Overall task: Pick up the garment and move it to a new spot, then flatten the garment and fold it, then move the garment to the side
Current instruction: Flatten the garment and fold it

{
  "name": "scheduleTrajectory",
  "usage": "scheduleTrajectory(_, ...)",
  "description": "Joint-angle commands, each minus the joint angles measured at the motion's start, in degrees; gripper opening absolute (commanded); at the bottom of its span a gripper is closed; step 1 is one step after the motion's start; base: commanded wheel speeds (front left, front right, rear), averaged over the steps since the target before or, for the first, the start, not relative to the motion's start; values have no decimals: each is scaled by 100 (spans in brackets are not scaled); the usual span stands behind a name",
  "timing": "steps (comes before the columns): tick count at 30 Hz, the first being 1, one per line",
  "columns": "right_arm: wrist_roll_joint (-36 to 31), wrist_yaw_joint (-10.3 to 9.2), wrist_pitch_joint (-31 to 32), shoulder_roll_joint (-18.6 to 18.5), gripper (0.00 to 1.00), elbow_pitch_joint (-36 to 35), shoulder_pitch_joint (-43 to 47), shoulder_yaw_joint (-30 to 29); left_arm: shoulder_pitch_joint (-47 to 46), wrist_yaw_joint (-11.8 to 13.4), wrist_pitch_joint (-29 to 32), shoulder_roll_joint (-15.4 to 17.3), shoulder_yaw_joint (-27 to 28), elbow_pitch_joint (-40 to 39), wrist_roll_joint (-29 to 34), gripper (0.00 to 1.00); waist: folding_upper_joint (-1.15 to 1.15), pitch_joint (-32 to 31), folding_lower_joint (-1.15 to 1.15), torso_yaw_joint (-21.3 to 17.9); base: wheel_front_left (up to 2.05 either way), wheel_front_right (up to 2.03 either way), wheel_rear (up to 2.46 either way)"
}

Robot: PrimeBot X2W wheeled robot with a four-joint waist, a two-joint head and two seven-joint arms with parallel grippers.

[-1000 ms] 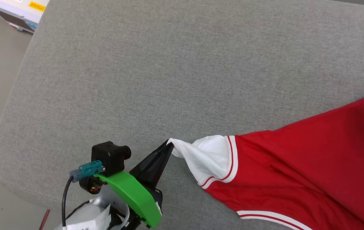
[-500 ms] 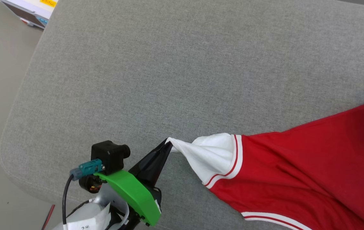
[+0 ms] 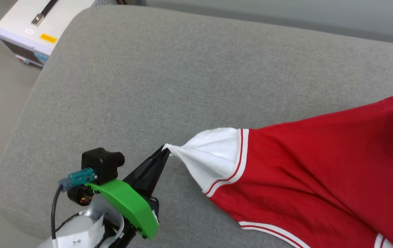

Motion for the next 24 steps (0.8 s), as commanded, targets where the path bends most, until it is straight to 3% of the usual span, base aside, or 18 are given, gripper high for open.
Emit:
scheduleTrajectory(1, 67, -4, -104, -28, 0, -65, -33, -47, 46, 71, 30, 78, 57, -49, -70, 0, 0, -325, 0, -273, 0, 0, 0)
scheduleTrajectory(12, 518, -4, -273, -9, 0, -1141, -250, -241, -342, 343, 273, 664, 663, -515, -142, 0, 0, -961, 0, -940, 0, 0, 0)
scheduleTrajectory(24, 669, -4, -255, 66, 0, -2236, -572, -562, -1214, 541, 512, 1153, 1639, -1124, -418, 0, 0, -1206, 0, -1463, 0, 0, 0)
